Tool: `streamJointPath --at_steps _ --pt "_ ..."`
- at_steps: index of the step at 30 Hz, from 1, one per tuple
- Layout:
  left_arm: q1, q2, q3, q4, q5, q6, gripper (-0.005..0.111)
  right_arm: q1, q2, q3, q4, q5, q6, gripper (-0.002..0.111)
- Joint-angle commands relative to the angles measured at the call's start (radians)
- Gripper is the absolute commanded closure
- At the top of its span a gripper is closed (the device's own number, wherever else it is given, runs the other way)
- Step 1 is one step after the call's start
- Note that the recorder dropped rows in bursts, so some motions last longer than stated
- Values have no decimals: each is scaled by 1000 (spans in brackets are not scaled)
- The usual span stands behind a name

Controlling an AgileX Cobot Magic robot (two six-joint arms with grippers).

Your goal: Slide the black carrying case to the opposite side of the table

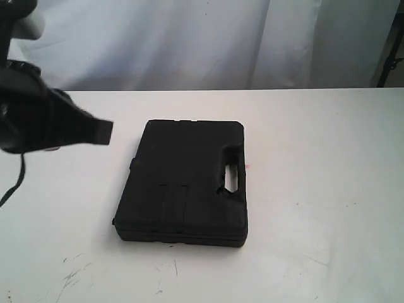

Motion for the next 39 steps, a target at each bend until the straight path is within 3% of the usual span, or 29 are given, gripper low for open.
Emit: streamJointPath --at_steps 1,18,29,35,39 --pt "-1 -116 81 16 33 -3 107 -3 -6 4 6 -6 2 108" --pt "19 -291 118 186 21 2 107 -3 -6 4 6 -6 2 108" --pt "430 -586 409 20 -187 3 107 -3 -6 4 6 -6 2 108" --pt "615 -785 500 18 -193 5 107 -3 -6 4 6 -6 2 108" --pt "703 -901 532 18 -166 5 107 -3 -6 4 6 -6 2 108"
